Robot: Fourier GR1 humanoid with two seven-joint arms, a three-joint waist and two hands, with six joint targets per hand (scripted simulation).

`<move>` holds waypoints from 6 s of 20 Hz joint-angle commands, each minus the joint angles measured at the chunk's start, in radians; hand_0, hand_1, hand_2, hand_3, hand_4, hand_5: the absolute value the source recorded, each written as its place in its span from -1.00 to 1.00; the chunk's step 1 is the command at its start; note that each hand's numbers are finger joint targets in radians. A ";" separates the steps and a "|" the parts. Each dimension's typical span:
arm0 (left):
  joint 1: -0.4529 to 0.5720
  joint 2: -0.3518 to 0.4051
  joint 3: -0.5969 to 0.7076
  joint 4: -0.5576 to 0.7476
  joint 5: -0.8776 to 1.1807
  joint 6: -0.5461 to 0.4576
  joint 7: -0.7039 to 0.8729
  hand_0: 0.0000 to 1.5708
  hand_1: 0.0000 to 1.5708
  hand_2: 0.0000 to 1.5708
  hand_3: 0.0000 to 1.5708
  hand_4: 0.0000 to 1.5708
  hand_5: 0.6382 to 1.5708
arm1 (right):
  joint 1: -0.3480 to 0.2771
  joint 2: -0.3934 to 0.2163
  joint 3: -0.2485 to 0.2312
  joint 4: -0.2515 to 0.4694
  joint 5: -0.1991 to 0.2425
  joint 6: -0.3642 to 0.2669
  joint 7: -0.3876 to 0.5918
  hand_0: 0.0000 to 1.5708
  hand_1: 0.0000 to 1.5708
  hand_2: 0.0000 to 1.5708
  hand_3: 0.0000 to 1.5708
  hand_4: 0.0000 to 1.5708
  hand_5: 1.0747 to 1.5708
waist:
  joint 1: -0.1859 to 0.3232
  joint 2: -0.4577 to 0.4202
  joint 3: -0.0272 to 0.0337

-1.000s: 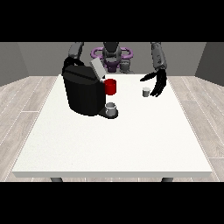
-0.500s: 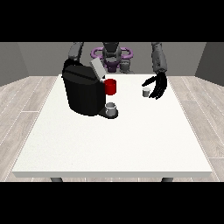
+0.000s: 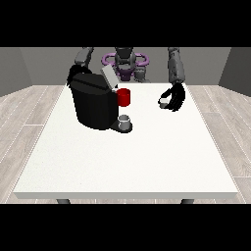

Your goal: Insert the coffee pod into the coffee machine and close the lid

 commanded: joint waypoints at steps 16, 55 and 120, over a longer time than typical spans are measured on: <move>-0.178 0.027 -0.030 -0.028 -0.052 -0.161 -0.046 0.77 0.77 0.79 0.72 -0.26 1.00 | -0.009 0.008 -0.026 0.117 -0.022 0.006 -0.074 -1.00 -1.00 -1.00 -1.00 -0.40 1.00 | 0.030 -0.054 -0.0009; -0.594 0.077 0.074 -0.024 -0.071 -0.234 0.125 0.66 0.66 0.69 0.59 -0.38 1.00 | -0.115 -0.030 -0.003 0.010 -0.023 0.023 -0.027 -1.00 -1.00 -1.00 -1.00 -0.34 1.00 | -0.169 0.091 -0.0012; -0.642 0.068 0.008 0.021 -0.202 -0.338 0.112 -1.00 -1.00 -1.00 -1.00 -1.00 1.00 | -0.097 -0.004 -0.006 0.035 -0.005 -0.041 -0.042 -1.00 -1.00 -1.00 -1.00 -0.47 1.00 | -0.115 0.063 -0.0010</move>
